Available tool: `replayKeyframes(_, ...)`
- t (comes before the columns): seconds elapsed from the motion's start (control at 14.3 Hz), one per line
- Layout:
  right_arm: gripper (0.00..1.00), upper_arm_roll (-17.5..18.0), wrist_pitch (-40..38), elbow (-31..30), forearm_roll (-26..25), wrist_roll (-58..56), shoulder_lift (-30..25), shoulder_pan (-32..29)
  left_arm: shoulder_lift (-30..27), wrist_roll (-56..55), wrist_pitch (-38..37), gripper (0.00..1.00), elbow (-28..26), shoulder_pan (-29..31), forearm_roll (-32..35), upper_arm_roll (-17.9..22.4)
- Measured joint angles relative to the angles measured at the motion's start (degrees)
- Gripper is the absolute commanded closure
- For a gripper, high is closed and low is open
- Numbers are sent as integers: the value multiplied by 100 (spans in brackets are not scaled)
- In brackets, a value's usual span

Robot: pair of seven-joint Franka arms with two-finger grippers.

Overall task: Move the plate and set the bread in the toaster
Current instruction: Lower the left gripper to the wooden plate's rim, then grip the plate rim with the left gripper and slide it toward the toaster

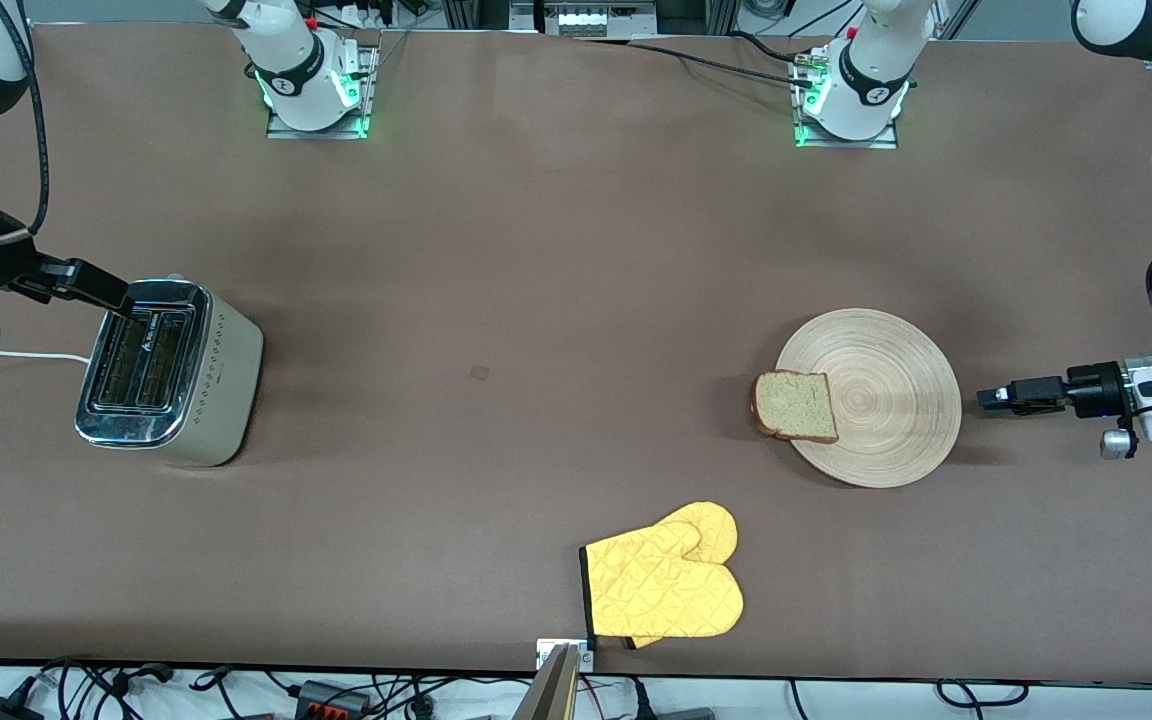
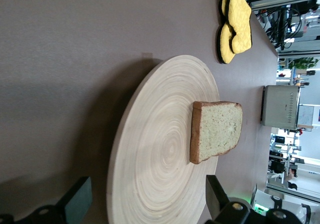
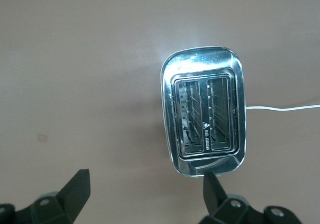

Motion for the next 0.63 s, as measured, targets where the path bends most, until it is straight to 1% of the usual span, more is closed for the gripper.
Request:
replayKeyframes(0.14,0,-4,0,0,0,0,1,-5,199,323,0,22,16,67,-27,-1)
replayKeyframes(0.21,0,-6,0,0,0,0,2,-7,290,406,0,26,24,80,-32,-3)
replayKeyframes(0.35,0,-6,0,0,0,0,2,-8,443,421,0,29,37,81,-45,-13)
replayKeyframes(0.49,0,-6,0,0,0,-1,2,-8,574,402,0,49,40,69,-250,-25)
replayKeyframes(0.56,0,-7,0,0,0,-1,2,-9,623,391,0,64,42,54,-349,-31)
replayKeyframes(0.63,0,-9,0,0,0,-1,2,-11,651,384,0,69,45,42,-374,-42)
